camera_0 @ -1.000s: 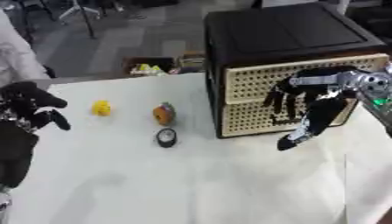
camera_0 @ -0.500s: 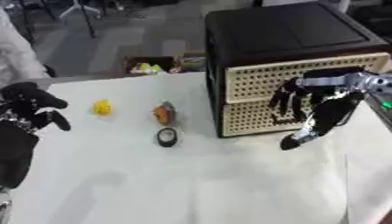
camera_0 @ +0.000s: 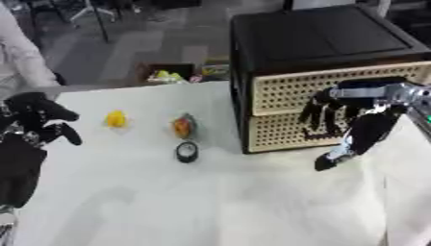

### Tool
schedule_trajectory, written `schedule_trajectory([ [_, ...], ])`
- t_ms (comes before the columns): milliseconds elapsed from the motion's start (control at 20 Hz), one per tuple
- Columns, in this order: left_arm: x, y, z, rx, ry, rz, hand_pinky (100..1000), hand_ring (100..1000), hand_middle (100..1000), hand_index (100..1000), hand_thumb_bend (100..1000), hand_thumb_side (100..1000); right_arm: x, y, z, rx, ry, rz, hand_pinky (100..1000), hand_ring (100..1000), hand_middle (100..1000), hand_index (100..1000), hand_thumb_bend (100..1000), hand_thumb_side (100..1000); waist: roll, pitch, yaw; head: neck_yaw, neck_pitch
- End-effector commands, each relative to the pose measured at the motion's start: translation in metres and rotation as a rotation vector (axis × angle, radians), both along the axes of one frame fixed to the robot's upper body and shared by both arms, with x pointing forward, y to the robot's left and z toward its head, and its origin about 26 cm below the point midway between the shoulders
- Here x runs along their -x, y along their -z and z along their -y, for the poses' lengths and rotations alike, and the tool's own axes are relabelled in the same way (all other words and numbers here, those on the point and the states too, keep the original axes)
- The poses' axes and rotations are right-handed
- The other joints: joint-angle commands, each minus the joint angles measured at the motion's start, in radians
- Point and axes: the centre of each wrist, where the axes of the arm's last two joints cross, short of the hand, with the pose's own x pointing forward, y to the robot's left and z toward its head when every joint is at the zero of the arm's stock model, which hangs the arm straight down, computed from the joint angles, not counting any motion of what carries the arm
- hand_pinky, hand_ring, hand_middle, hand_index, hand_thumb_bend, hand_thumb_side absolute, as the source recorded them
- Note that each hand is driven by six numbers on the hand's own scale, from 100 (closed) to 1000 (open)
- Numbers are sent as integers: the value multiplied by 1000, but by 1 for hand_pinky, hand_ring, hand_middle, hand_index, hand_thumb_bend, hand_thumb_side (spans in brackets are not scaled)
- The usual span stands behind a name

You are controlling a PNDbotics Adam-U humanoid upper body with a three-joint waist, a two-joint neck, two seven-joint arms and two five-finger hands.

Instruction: Pick up objects from table and place into drawer.

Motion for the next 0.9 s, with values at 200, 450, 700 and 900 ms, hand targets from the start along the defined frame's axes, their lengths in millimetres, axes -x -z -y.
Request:
schedule_trajectory([
  [200, 1, -7, -3, -7, -6, 15, 491, 668, 609, 777, 100, 1000, 28, -26, 10, 16, -28, 85, 100, 535, 607, 795, 729, 356, -8, -17, 2, 27, -4],
  [450, 1, -8, -4, -1, -8, 9, 492, 668, 610, 777, 100, 1000, 52, -36, 12, -12, -73, 165, 100, 522, 593, 770, 753, 441, -13, -23, 1, 37, -1],
  [700, 1, -8, -6, 9, -14, 0, 494, 668, 610, 778, 100, 1000, 69, -52, 17, -99, -92, 291, 100, 453, 481, 684, 726, 777, -16, -33, 0, 48, 13],
  [900, 2, -6, -7, 12, -18, -9, 494, 668, 610, 778, 100, 1000, 72, -68, 26, -194, -77, 440, 100, 353, 402, 626, 480, 1000, -15, -41, -3, 56, 34],
])
